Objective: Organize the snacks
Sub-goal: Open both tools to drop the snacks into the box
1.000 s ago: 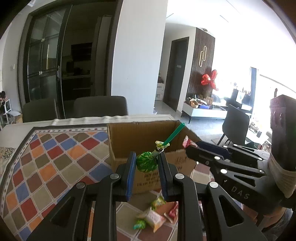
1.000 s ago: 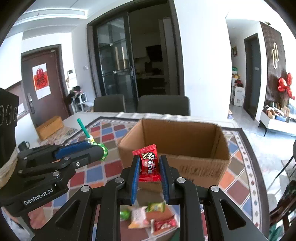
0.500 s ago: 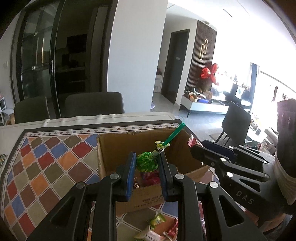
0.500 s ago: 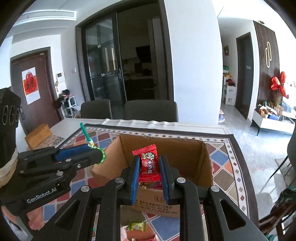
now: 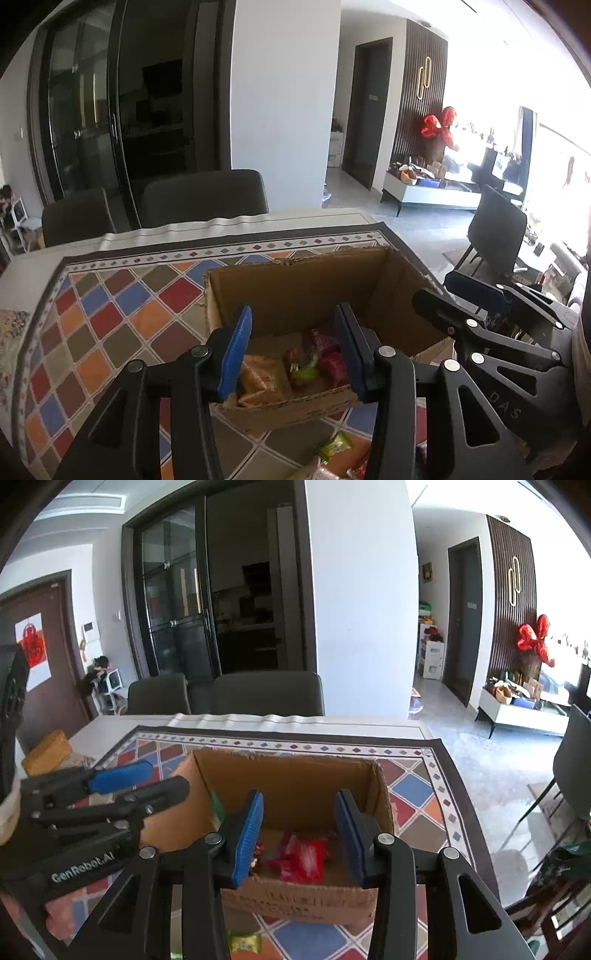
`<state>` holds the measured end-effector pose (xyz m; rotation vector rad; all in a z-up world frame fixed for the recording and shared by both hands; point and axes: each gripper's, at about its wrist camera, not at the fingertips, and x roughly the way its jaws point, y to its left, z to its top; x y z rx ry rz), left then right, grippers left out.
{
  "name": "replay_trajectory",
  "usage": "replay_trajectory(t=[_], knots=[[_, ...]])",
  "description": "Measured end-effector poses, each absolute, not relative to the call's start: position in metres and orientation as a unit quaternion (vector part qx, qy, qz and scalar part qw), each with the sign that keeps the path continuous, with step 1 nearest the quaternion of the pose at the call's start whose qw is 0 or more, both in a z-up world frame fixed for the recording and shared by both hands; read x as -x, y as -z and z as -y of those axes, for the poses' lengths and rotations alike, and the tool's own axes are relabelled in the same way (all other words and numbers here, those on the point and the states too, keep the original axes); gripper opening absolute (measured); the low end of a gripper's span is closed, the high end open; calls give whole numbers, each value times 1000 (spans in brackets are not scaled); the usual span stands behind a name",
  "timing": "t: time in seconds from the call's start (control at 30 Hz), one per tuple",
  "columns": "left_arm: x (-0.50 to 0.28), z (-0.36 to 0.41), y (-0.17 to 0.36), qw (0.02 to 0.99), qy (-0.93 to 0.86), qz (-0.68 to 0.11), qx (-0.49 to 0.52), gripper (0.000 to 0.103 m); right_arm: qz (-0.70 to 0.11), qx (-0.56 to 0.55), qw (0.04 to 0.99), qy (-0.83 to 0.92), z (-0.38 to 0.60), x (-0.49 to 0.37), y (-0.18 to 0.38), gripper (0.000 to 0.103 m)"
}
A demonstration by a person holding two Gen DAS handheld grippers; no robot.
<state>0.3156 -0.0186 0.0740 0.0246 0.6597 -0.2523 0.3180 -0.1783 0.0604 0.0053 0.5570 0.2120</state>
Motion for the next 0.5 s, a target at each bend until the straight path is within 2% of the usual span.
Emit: replay_trajectory(t=[0.5], knots=[[-247, 0, -82, 948, 119, -296, -6, 46, -267, -27, 953, -139, 174, -269, -63, 42]])
